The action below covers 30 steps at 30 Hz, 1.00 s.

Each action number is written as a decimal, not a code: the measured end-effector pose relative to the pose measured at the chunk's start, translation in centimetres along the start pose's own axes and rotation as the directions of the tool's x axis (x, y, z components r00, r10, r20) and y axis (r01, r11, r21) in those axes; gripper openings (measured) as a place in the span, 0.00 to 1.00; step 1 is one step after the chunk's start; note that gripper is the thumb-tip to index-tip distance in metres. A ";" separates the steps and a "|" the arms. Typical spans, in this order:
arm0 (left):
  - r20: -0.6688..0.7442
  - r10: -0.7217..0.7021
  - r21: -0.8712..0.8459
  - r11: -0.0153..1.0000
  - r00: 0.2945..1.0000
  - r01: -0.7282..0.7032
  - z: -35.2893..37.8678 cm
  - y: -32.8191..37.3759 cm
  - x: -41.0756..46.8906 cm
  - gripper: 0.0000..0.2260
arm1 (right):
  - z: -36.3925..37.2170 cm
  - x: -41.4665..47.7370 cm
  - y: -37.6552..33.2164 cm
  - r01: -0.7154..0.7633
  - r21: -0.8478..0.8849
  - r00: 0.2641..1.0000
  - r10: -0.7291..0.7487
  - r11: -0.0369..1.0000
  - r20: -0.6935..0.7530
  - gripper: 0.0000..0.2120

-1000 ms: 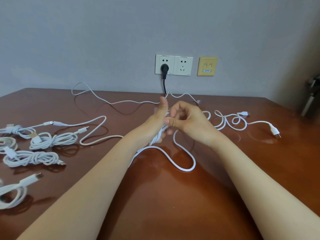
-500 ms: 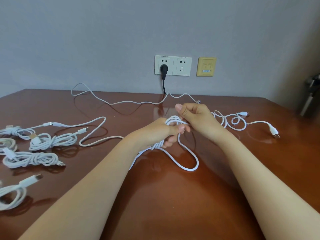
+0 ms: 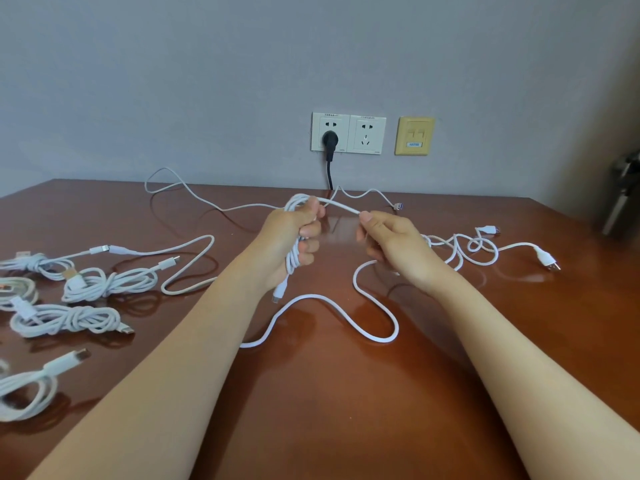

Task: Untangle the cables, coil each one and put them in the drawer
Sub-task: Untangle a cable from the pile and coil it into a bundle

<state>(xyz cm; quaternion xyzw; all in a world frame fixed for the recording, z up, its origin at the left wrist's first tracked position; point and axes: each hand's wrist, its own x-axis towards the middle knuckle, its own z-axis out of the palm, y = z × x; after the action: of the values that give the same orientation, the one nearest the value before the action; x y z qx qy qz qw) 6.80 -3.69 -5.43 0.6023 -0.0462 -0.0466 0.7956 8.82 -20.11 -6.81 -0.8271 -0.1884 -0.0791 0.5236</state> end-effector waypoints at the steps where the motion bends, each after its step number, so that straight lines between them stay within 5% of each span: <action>1: -0.035 0.000 -0.004 1.000 0.999 -0.001 0.0 0.0 0.1 0.13 | 0.2 0.1 0.1 0.009 0.001 1.000 -0.009 1.000 -0.002 0.18; 7: -0.154 0.005 0.086 0.996 0.988 0.008 0.6 -0.3 0.1 0.15 | 0.8 -0.1 -0.1 -0.026 -0.043 0.999 0.027 0.999 0.021 0.20; 14: -0.136 0.060 0.183 0.983 0.989 -0.035 1.6 -0.6 0.0 0.15 | 2.2 -1.3 -0.8 0.035 -0.306 0.985 0.018 0.951 0.169 0.24; 30: -0.189 0.059 0.616 0.785 0.980 0.072 1.3 -0.7 0.1 0.14 | 2.1 -1.4 -0.9 0.070 -0.517 0.976 0.049 0.853 0.213 0.22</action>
<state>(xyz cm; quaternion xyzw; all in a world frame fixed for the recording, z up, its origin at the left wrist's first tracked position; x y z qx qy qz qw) 6.72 -5.13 -5.71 0.8317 0.0226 0.0288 0.5541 7.00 -18.19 -7.44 -0.9406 -0.2205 -0.0387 0.2554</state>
